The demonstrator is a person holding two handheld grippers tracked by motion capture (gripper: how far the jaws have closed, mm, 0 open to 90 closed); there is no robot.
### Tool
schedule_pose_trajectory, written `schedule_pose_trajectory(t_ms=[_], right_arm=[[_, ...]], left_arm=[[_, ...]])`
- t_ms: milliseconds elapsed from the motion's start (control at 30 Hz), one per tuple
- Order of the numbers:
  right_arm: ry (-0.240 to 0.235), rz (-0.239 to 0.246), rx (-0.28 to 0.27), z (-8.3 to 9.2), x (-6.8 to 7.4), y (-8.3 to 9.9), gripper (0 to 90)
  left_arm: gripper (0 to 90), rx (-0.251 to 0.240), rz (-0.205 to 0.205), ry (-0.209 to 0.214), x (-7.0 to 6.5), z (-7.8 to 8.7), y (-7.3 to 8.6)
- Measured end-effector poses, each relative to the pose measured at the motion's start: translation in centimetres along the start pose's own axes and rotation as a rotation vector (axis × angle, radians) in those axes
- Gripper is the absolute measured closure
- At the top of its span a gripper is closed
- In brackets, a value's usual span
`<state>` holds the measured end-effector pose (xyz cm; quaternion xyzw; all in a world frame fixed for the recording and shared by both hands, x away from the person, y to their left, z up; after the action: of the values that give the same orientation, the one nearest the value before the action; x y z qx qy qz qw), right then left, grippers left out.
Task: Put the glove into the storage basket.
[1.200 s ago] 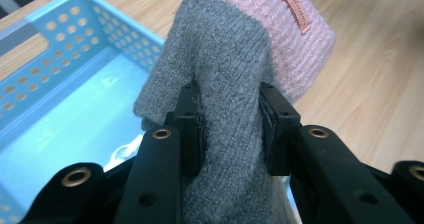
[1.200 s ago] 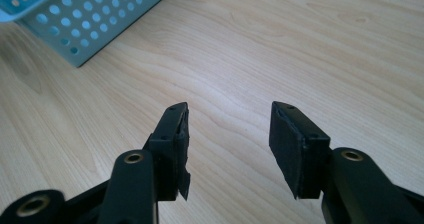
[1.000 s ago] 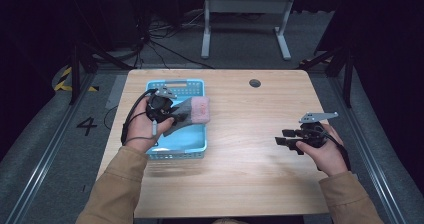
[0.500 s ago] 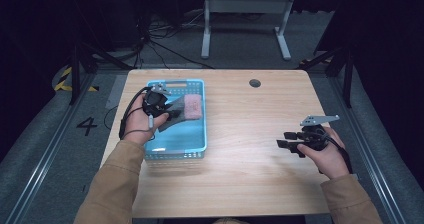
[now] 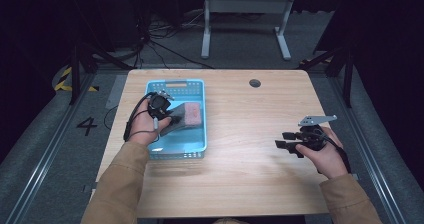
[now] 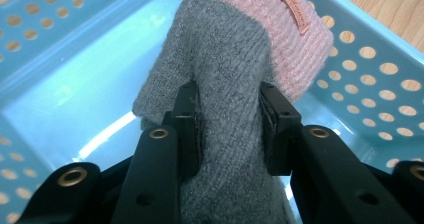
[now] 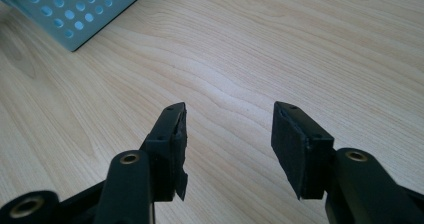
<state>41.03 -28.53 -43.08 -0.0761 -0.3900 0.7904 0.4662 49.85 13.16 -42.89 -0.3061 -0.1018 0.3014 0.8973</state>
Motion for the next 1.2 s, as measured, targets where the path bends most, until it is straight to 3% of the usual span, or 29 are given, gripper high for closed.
schedule_pose_trajectory(t_ms=[167,300,500,833,1200], right_arm=[[0.0,0.002,-0.003,0.0,0.0,0.0,48.6],[0.001,0.003,-0.001,0.0,0.0,0.0,48.4],[0.0,0.002,0.001,0.0,0.0,0.1,48.2],[-0.006,0.012,-0.008,0.2,0.2,0.1,47.7],[-0.003,0.01,-0.013,0.4,0.2,0.1,47.5]], left_arm=[[66.3,0.021,-0.018,0.01,0.0,-1.0,0.2],[65.5,0.066,-0.017,-0.004,0.1,-1.7,0.3],[65.2,0.096,0.004,0.018,0.2,-2.5,0.6],[64.1,0.157,-0.01,0.011,0.3,-4.0,0.8],[60.5,0.178,-0.004,0.01,0.7,-4.6,1.0]])
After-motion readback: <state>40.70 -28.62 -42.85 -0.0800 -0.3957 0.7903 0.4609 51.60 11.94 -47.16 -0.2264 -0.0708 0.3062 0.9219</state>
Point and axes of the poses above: each handheld gripper's, and its own axes: z roughly backward along the jaws, y roughly out of its underside, x roughly to its left, the point moved 5 cm from there along -z, roughly forward along the jaws, and after that the axes turned 9 degrees about -z, right-handed, at the moved point
